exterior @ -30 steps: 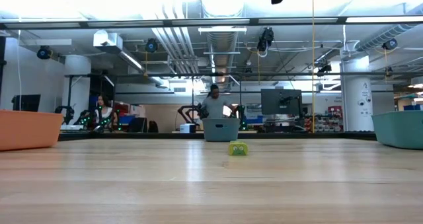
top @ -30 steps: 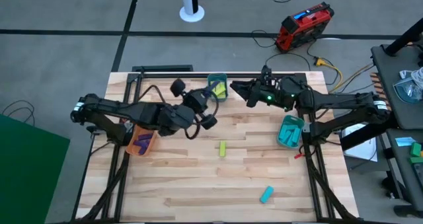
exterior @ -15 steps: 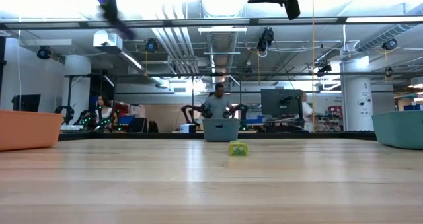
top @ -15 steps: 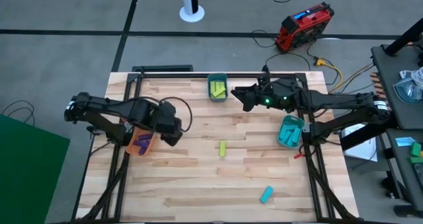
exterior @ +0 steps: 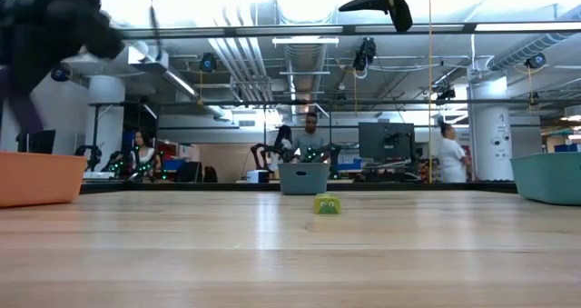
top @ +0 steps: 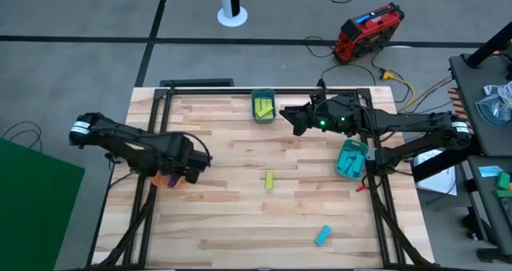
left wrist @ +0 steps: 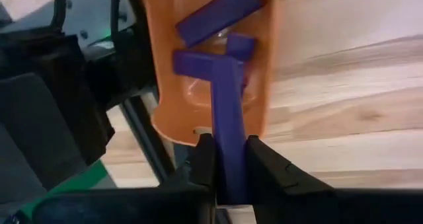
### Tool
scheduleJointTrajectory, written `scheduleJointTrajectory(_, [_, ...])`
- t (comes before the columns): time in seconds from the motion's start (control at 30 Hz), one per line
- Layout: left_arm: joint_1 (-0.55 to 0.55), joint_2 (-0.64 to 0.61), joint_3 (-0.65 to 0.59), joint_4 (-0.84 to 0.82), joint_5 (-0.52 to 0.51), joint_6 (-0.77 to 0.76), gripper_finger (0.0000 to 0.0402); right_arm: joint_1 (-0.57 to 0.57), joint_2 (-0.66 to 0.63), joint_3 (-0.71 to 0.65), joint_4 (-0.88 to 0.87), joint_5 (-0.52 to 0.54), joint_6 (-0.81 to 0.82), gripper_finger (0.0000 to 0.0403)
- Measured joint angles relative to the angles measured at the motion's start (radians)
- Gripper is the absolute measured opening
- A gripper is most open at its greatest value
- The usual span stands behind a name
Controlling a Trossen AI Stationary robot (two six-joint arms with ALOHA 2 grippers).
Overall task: Sort blocks
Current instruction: Put the violet block into the orange bin
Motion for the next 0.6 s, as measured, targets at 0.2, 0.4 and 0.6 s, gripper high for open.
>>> scheduleJointTrajectory(0.2, [0.000, -0.001, -0.059, 0.004, 0.014, 0.004, 0.0042, 0.000, 0.000, 0.000, 0.000, 0.000, 0.000, 0.0179])
scheduleJointTrajectory(0.4, [0.000, -0.001, -0.074, 0.000, -0.051, -0.036, 0.0044, 0.000, 0.000, 0.000, 0.000, 0.000, 0.000, 0.0174])
scheduleJointTrajectory(0.6, [0.001, -0.001, -0.092, -0.004, -0.072, -0.116, 0.0094, 0.000, 0.000, 0.000, 0.000, 0.000, 0.000, 0.0178])
